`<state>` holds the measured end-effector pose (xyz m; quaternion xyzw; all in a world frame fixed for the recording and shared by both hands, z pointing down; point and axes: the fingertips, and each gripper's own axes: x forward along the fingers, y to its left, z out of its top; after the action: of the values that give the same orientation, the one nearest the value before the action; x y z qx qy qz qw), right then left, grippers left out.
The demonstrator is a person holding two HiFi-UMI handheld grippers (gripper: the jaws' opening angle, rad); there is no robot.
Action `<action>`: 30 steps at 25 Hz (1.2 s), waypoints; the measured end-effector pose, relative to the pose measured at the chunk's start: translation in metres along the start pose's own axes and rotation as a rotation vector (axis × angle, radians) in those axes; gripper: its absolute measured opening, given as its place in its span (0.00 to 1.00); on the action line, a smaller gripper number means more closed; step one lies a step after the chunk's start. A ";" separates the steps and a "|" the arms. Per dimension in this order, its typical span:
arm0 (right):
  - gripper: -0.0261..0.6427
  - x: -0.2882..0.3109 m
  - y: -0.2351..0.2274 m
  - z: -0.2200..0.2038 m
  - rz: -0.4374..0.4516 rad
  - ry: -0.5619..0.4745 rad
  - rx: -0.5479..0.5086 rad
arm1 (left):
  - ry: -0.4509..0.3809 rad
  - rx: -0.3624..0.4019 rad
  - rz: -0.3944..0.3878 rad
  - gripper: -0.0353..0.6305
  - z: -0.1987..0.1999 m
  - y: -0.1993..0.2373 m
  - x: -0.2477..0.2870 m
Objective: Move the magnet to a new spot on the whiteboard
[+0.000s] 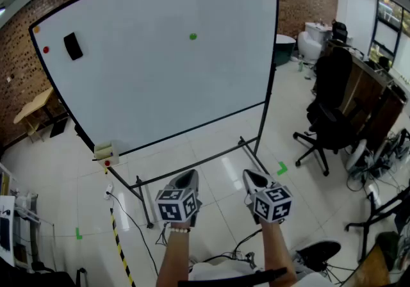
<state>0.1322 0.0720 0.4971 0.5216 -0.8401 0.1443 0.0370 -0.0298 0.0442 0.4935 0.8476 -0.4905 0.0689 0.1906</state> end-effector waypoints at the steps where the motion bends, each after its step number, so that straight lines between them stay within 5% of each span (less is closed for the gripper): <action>1: 0.06 -0.002 -0.006 -0.001 0.001 0.002 0.002 | 0.004 0.000 0.001 0.04 -0.001 -0.005 0.004; 16: 0.06 -0.001 -0.068 -0.019 0.050 0.034 0.029 | 0.040 0.001 0.033 0.04 -0.028 -0.048 0.048; 23: 0.06 0.054 -0.087 -0.015 0.024 0.051 0.021 | 0.038 -0.002 0.022 0.04 -0.006 -0.010 0.097; 30: 0.06 0.162 -0.095 0.022 -0.028 0.050 -0.007 | 0.027 -0.032 -0.001 0.04 0.046 0.084 0.166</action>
<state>0.1448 -0.1135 0.5302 0.5294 -0.8320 0.1538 0.0617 -0.0204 -0.1447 0.5234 0.8436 -0.4884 0.0723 0.2109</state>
